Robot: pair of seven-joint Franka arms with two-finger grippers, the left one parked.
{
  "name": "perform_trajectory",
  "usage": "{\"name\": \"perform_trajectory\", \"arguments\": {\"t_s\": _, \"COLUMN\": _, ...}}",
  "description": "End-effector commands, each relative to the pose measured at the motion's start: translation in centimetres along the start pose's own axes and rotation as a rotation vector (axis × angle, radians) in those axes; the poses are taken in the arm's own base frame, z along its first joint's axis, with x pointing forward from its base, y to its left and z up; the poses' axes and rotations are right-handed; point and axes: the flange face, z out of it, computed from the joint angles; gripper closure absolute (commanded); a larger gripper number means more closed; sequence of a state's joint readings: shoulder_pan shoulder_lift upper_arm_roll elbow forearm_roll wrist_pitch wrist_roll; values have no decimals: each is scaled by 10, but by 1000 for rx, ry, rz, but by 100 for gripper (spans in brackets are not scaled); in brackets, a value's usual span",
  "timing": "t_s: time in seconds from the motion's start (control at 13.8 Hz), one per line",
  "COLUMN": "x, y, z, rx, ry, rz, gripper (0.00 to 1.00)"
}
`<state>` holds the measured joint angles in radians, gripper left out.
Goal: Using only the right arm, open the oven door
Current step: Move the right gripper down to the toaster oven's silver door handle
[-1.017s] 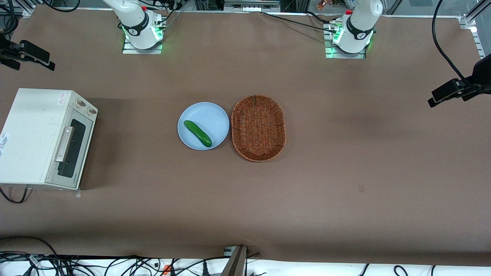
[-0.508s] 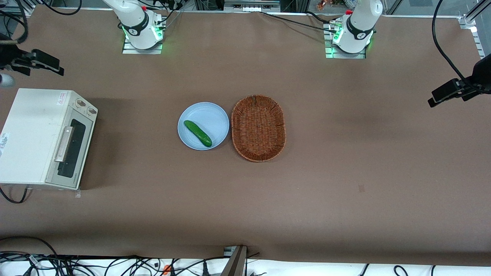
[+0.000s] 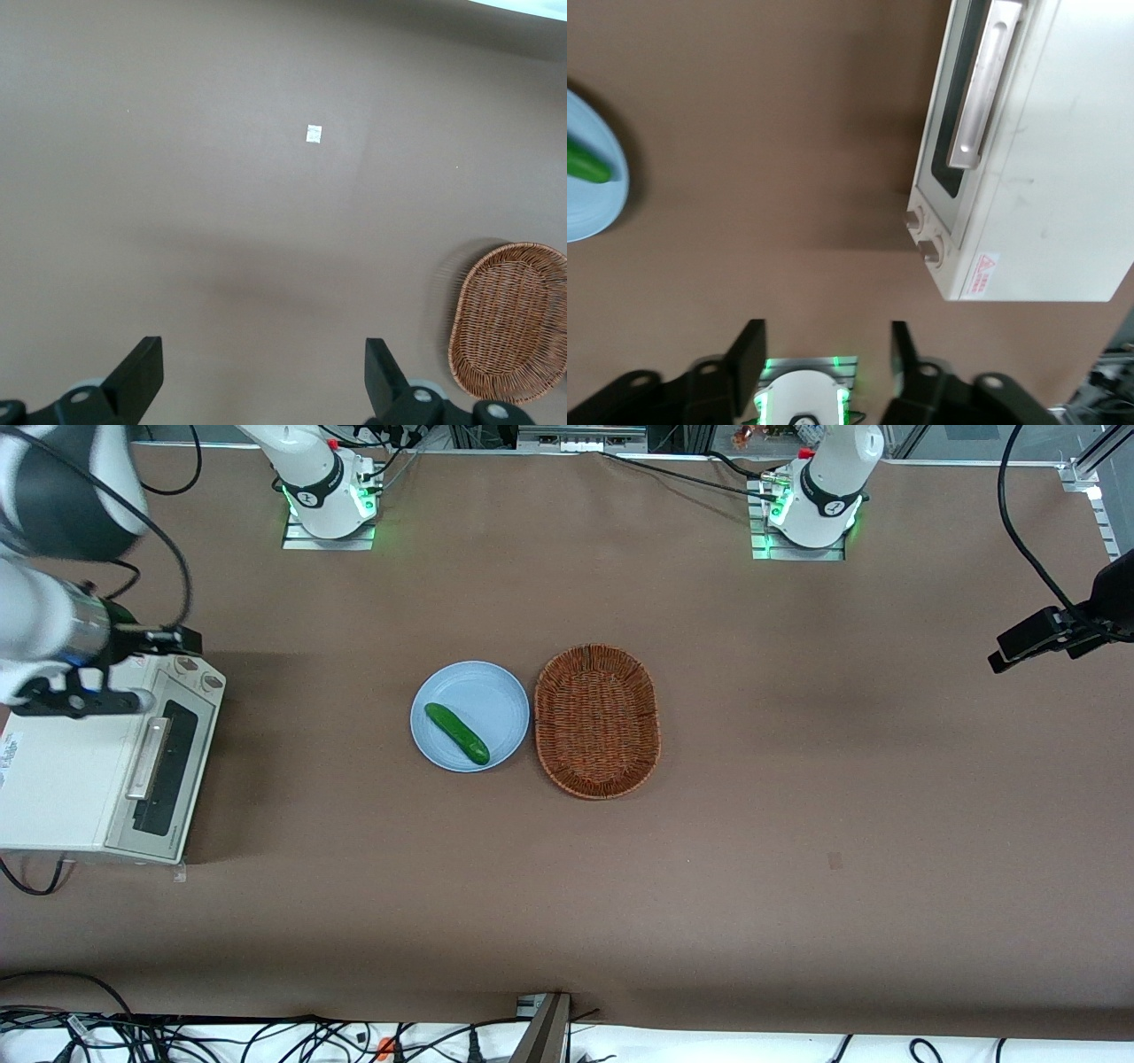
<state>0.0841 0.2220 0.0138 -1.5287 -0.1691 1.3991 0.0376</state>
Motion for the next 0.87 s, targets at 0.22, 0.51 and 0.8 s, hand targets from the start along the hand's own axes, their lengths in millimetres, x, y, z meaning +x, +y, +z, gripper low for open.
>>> {"name": "perform_trajectory", "arguments": {"t_s": 0.22, "x": 51, "y": -7, "z": 52, "rx": -171, "ry": -48, "rz": -6, "gripper": 95}}
{"name": "perform_trajectory", "arguments": {"t_s": 0.51, "x": 81, "y": 2, "z": 85, "rx": -304, "ry": -52, "rz": -34, "gripper": 100}}
{"name": "perform_trajectory", "arguments": {"t_s": 0.8, "x": 100, "y": 17, "z": 110, "rx": -359, "ry": -57, "rz": -35, "gripper": 100}}
